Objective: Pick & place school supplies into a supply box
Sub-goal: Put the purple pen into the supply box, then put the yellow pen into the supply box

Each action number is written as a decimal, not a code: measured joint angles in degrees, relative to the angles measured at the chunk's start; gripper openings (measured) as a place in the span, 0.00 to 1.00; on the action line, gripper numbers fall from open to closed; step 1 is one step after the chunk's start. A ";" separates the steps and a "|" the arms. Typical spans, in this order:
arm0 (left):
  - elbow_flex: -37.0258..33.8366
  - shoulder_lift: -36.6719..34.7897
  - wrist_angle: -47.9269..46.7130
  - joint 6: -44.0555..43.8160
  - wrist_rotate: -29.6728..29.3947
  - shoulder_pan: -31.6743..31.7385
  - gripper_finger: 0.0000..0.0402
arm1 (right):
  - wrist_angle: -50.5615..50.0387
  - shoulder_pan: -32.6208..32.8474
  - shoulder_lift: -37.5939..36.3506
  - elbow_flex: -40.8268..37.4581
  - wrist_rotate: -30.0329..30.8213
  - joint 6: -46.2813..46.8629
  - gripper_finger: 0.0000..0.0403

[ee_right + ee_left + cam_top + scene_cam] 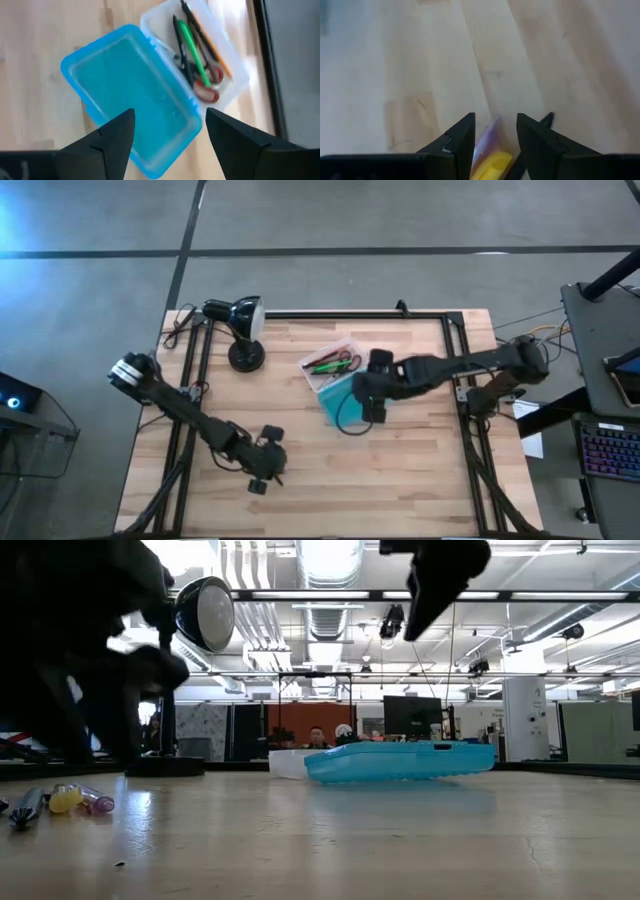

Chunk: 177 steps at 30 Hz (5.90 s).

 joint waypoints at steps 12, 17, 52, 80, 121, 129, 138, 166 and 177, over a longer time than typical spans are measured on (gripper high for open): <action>0.99 5.57 -6.01 -0.99 -0.02 1.32 0.28 | 0.31 6.85 0.60 -5.79 2.61 12.39 0.58; 0.80 5.77 -7.01 -0.01 -0.70 2.92 0.10 | 1.09 7.07 0.51 -5.14 5.96 13.60 0.58; 19.20 1.13 -35.18 7.88 6.67 25.35 0.13 | -8.33 9.69 -12.40 -16.81 13.11 32.55 0.56; -6.57 1.62 -11.71 -1.03 3.56 21.17 0.08 | 4.66 9.52 -12.39 -21.07 10.19 26.65 0.56; 48.79 27.12 -31.40 2.51 1.83 48.59 0.24 | -2.75 12.34 -17.06 -19.77 14.62 36.74 0.56; 42.90 8.06 -37.20 9.92 7.65 37.80 0.29 | -2.63 13.15 -17.17 -22.73 14.58 36.79 0.56; 14.67 -10.69 -33.38 -16.78 6.52 15.65 0.30 | 10.39 12.69 -17.16 -25.99 11.47 27.34 0.56; 3.65 8.08 -23.77 -39.23 -4.52 -7.79 0.27 | 16.40 11.88 4.60 -9.09 6.70 22.73 0.56; 3.44 7.56 -22.40 -33.28 -10.45 -0.36 0.06 | 9.97 11.88 1.25 -9.19 8.78 29.23 0.56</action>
